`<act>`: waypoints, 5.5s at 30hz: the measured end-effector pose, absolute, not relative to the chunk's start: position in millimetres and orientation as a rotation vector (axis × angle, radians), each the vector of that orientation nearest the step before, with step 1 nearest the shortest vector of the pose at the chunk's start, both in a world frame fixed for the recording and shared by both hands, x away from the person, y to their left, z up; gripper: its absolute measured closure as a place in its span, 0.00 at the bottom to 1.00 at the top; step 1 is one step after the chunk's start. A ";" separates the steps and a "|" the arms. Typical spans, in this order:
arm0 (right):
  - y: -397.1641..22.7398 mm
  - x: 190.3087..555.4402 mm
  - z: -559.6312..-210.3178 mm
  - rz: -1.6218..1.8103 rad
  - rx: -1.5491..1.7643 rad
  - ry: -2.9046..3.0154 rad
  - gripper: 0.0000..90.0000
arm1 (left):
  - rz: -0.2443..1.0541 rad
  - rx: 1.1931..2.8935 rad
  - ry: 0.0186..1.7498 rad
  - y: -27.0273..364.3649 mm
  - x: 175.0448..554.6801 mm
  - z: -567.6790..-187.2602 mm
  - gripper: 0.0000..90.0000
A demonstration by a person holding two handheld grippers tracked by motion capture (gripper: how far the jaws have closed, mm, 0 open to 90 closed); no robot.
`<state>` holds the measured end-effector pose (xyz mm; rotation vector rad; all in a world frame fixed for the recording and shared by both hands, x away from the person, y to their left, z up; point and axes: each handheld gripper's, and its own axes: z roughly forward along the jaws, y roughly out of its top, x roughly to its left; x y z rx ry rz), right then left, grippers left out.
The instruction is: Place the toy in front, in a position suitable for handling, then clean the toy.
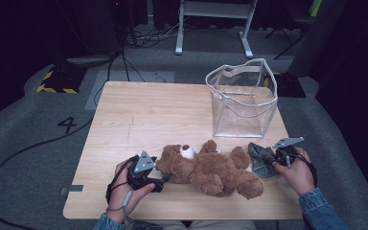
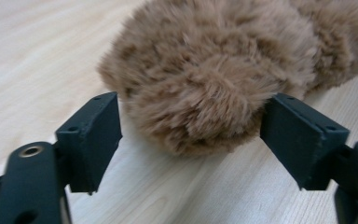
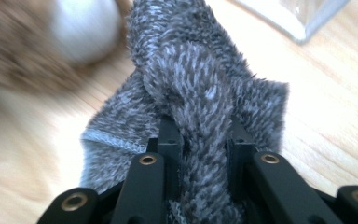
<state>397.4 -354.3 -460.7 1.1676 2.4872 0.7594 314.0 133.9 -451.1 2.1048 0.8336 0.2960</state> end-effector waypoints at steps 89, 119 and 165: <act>-293.2 362.0 -416.2 1.039 0.888 2.668 0.82 | 0.475 2.167 0.614 117.7 279.8 -443.7 0.36; -277.1 412.8 -425.3 1.142 0.955 2.609 0.81 | 0.421 2.217 0.646 125.8 270.6 -454.4 0.79; -345.7 277.8 -412.0 1.283 0.852 2.462 0.30 | 0.390 2.157 0.636 135.3 270.0 -462.1 0.38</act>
